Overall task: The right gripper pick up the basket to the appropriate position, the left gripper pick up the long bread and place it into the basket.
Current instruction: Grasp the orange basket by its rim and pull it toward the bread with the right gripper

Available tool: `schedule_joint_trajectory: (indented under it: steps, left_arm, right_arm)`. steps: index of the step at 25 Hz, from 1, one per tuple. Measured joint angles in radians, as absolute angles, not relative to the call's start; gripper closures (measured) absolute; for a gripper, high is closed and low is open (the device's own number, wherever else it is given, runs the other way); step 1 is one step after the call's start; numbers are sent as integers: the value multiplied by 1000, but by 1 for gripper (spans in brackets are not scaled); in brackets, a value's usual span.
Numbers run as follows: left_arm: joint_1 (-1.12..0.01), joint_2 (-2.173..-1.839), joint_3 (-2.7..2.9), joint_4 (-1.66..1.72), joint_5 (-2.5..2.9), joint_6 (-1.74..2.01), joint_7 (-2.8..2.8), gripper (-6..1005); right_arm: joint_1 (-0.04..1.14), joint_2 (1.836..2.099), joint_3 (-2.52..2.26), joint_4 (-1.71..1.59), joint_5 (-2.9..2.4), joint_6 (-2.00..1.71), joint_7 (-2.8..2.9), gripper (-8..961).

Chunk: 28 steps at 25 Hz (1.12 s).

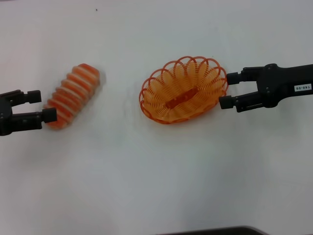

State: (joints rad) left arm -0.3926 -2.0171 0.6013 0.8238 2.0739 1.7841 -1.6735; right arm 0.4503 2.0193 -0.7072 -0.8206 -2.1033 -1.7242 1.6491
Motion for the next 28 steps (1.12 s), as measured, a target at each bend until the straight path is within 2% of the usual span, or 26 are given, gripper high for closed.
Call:
schedule_joint_trajectory:
  steps: [17, 24, 26, 28]
  left_arm:
    - [-394, -2020, 601, 836, 2074, 1792, -1684, 62]
    - [-400, -2020, 601, 836, 2074, 1786, -1684, 62]
    - [-401, -2020, 601, 836, 2074, 1784, -1684, 62]
    - [-402, -2020, 601, 836, 2074, 1782, -1681, 63]
  right_arm:
    - [476, 2015, -697, -844, -2097, -1726, 1734, 3]
    - [662, 1951, -742, -951, -2237, -1730, 2178, 5]
    - [734, 1944, -771, -975, -2348, -1732, 2274, 6]
    - [785, 1950, -784, -994, -2454, -1714, 2338, 7]
